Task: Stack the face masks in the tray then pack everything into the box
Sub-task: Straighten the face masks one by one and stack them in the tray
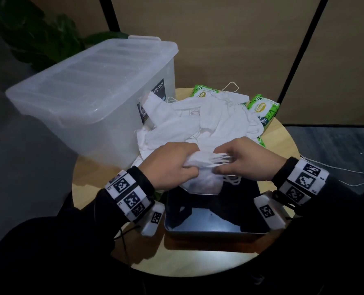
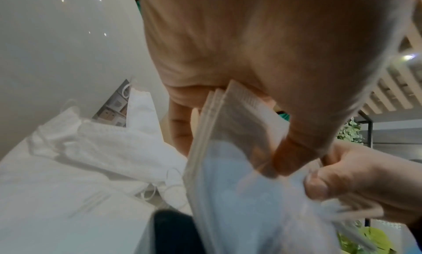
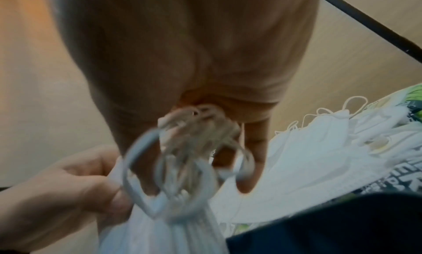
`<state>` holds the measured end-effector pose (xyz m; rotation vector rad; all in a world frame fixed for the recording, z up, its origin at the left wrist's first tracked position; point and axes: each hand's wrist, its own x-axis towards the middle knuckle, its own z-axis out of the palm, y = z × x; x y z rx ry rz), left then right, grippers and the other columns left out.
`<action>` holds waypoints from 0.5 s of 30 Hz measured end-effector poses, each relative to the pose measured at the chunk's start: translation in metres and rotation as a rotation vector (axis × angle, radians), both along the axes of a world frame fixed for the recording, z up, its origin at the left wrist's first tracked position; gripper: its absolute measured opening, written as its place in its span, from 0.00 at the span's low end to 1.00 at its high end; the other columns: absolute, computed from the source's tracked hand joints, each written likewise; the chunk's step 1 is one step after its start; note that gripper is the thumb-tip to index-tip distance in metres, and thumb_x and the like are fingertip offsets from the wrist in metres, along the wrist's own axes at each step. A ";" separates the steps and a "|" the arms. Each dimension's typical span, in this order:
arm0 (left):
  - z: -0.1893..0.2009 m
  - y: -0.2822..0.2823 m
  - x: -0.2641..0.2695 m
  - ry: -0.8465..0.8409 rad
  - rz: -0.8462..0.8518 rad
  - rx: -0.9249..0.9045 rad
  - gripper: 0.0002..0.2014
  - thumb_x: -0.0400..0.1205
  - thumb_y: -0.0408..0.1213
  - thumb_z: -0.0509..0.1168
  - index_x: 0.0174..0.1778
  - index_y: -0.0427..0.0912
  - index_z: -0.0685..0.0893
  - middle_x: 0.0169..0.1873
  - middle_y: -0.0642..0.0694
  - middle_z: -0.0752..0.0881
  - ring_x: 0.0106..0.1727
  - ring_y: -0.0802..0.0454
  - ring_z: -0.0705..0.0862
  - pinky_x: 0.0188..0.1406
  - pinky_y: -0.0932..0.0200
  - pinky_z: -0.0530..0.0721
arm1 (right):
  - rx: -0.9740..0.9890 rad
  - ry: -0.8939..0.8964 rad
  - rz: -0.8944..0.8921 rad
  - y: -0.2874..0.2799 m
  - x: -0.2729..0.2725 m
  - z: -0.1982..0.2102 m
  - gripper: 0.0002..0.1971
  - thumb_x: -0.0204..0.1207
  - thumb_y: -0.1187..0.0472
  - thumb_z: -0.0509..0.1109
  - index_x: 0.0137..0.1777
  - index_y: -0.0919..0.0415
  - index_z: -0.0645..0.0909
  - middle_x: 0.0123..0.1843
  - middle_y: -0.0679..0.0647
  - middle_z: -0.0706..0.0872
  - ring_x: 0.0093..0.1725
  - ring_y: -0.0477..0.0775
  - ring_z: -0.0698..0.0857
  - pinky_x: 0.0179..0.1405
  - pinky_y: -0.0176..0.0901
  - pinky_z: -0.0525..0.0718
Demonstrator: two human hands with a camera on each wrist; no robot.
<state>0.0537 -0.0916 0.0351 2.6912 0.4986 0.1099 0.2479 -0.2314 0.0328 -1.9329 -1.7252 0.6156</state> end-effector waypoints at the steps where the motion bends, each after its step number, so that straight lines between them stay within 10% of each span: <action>1: 0.002 0.001 0.000 0.000 0.006 -0.020 0.14 0.73 0.54 0.66 0.53 0.60 0.78 0.45 0.55 0.85 0.52 0.45 0.84 0.50 0.48 0.83 | 0.031 0.068 -0.023 -0.001 0.001 0.001 0.13 0.74 0.57 0.83 0.33 0.54 0.82 0.29 0.48 0.84 0.30 0.40 0.77 0.33 0.42 0.72; 5: 0.004 0.003 0.002 0.087 -0.069 -0.004 0.33 0.72 0.67 0.71 0.71 0.56 0.78 0.59 0.49 0.89 0.58 0.46 0.84 0.56 0.45 0.83 | 0.063 0.266 -0.102 -0.003 0.006 0.004 0.11 0.75 0.61 0.81 0.32 0.58 0.87 0.29 0.50 0.86 0.31 0.44 0.79 0.35 0.44 0.76; 9: 0.006 0.012 0.002 0.023 -0.051 -0.032 0.22 0.73 0.59 0.80 0.55 0.50 0.85 0.46 0.53 0.89 0.49 0.50 0.84 0.48 0.55 0.81 | 0.147 0.724 -0.213 -0.003 0.004 0.013 0.10 0.73 0.64 0.72 0.39 0.74 0.86 0.38 0.67 0.91 0.39 0.66 0.85 0.50 0.53 0.80; 12: 0.012 0.017 0.000 -0.026 -0.047 -0.069 0.16 0.73 0.56 0.81 0.44 0.59 0.80 0.35 0.61 0.83 0.39 0.61 0.79 0.38 0.70 0.72 | 0.106 1.169 -0.162 -0.004 -0.004 0.022 0.12 0.74 0.62 0.65 0.29 0.62 0.75 0.21 0.58 0.66 0.24 0.58 0.71 0.47 0.51 0.83; 15: 0.009 0.023 -0.005 0.014 -0.088 -0.057 0.26 0.72 0.67 0.75 0.52 0.48 0.86 0.43 0.53 0.90 0.46 0.55 0.85 0.47 0.53 0.82 | 0.150 1.106 -0.269 -0.005 -0.003 0.019 0.20 0.78 0.68 0.64 0.24 0.57 0.69 0.23 0.54 0.55 0.26 0.55 0.54 0.39 0.49 0.72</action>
